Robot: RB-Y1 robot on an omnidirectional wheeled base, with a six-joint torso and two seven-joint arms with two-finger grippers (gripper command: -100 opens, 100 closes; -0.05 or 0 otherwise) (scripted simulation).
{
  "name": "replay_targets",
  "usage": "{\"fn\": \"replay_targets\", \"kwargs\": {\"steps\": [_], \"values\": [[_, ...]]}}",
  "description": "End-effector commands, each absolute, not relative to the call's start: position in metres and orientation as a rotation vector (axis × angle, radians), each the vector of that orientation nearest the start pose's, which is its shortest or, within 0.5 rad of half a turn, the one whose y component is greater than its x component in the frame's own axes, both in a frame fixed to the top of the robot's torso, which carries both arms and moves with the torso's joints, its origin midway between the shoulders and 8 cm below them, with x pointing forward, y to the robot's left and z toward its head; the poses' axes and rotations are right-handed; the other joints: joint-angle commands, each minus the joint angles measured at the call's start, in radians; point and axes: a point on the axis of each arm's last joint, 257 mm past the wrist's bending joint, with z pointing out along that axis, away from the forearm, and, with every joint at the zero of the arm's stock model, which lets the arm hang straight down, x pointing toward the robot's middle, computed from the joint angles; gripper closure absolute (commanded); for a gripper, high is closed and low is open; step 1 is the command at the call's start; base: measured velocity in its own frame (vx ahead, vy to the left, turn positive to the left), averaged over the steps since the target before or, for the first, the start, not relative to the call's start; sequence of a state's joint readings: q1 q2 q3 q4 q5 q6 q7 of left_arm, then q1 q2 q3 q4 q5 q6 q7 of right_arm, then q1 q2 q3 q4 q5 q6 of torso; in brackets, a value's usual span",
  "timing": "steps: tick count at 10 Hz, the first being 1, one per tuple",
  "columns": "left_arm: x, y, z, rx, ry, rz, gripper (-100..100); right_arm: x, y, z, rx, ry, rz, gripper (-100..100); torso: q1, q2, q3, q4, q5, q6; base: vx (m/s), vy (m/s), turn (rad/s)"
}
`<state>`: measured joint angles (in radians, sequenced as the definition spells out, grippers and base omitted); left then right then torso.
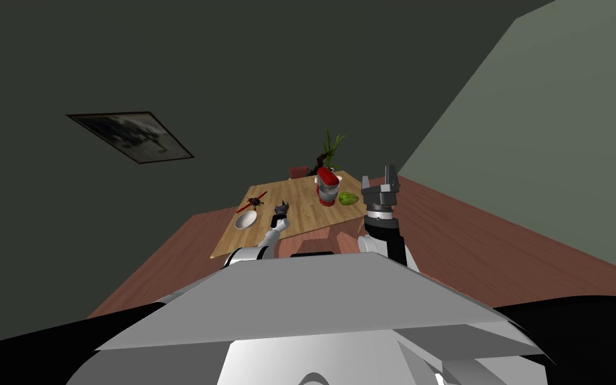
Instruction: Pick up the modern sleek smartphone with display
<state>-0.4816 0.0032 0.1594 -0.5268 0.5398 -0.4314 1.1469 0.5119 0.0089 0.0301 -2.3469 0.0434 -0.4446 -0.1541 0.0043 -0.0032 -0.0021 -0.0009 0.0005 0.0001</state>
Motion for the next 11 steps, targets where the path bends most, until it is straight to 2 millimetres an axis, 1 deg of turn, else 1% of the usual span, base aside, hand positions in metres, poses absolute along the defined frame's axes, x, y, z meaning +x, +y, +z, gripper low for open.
{"fn": "replay_targets", "kwargs": {"steps": [1,2,6,7,8,9,10,11], "values": [[0.589,0.253,-0.379,-2.363,-0.307,-1.907,-100,0.341,-0.266,0.040,0.700,0.588,1.443,0,0.000,0.000,0.000,0.000,0.000,0.000,0.011,0.007,0.007],[0.590,0.252,-0.379,-2.363,-0.307,-1.909,100,0.341,-0.266,0.040,0.700,0.588,1.443,0,-0.001,0.001,0.001,0.000,0.000,0.000,0.000,0.000,0.000],[0.590,0.252,-0.378,-2.363,-0.307,-1.910,100,0.341,-0.266,0.040,0.700,0.587,1.443,0,-0.001,0.002,0.001,0.000,0.000,0.000,0.000,0.000,0.000],[0.590,0.252,-0.378,-2.363,-0.307,-1.910,0,0.341,-0.266,0.040,0.700,0.587,1.443,0,-0.001,0.002,0.001,0.000,0.000,0.000,0.000,0.000,0.000],[0.583,0.278,-0.382,-2.340,-0.361,-1.885,100,0.341,-0.266,0.040,0.700,0.587,1.443,0,-0.001,0.002,0.001,0.000,0.000,0.000,-0.025,-0.016,-0.312],[0.573,0.307,-0.385,-2.311,-0.391,-1.857,100,0.341,-0.266,0.040,0.700,0.587,1.443,0,-0.001,0.002,0.001,-0.001,0.000,0.001,-0.044,-0.041,-0.435],[0.572,0.309,-0.386,-2.314,-0.422,-1.857,100,0.341,-0.266,0.040,0.700,0.587,1.443,0,-0.003,0.003,0.000,-0.003,0.001,0.002,-0.048,-0.029,-0.149],[0.560,0.337,-0.388,-2.285,-0.453,-1.831,100,0.341,-0.266,0.040,0.700,0.587,1.443,0,-0.003,0.002,-0.001,-0.004,0.002,0.002,-0.049,-0.030,-0.382]]}}
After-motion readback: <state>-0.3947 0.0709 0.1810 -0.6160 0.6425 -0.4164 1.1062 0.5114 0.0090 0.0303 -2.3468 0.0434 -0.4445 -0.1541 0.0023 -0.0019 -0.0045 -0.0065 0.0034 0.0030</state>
